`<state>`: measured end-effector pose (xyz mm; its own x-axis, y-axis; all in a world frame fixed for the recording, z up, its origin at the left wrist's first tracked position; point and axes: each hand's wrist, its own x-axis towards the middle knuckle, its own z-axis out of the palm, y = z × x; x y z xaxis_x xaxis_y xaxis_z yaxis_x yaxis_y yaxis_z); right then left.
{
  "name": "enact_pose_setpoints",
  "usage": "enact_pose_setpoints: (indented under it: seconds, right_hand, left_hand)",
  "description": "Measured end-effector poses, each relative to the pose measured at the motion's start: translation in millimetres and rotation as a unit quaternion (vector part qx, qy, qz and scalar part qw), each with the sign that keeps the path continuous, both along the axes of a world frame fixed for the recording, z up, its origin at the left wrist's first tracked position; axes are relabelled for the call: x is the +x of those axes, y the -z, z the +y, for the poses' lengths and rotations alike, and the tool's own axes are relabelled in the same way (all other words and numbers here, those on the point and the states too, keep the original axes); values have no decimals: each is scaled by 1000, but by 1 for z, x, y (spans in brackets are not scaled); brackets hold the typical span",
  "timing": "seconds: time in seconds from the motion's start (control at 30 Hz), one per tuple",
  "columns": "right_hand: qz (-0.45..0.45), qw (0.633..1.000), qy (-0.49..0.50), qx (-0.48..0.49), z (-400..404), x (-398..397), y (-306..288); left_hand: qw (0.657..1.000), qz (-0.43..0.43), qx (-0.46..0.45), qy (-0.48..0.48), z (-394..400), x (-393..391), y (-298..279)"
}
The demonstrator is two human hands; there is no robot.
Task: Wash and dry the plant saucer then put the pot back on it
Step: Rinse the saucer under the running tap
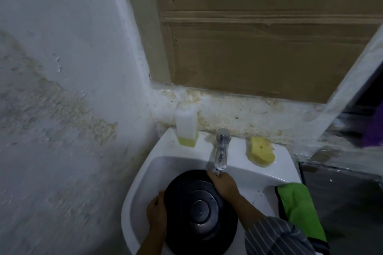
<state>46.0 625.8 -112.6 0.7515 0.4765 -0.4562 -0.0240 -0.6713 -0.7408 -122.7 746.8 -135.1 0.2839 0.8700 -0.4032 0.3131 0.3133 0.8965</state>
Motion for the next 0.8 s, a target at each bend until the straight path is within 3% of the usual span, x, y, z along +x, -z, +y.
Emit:
enact_pose_setpoints:
  seconds: [0.27, 0.43, 0.57, 0.7, 0.8]
  right_hand:
    - [4, 994, 108, -6, -40, 21, 5]
    - [11, 992, 113, -53, -78, 33, -1]
    - [-5, 995, 85, -47, -97, 35, -5]
    - [-39, 992, 59, -104, -105, 37, -18]
    - [-46, 990, 76, -106, -110, 38, -24]
  left_hand:
    - [999, 21, -43, 15, -14, 13, 10]
    - [986, 7, -105, 131, -30, 36, 12]
    - [951, 95, -106, 273, -25, 56, 10]
    - [949, 45, -191, 248, -27, 90, -5]
    - [943, 45, -180, 277, -42, 109, -9]
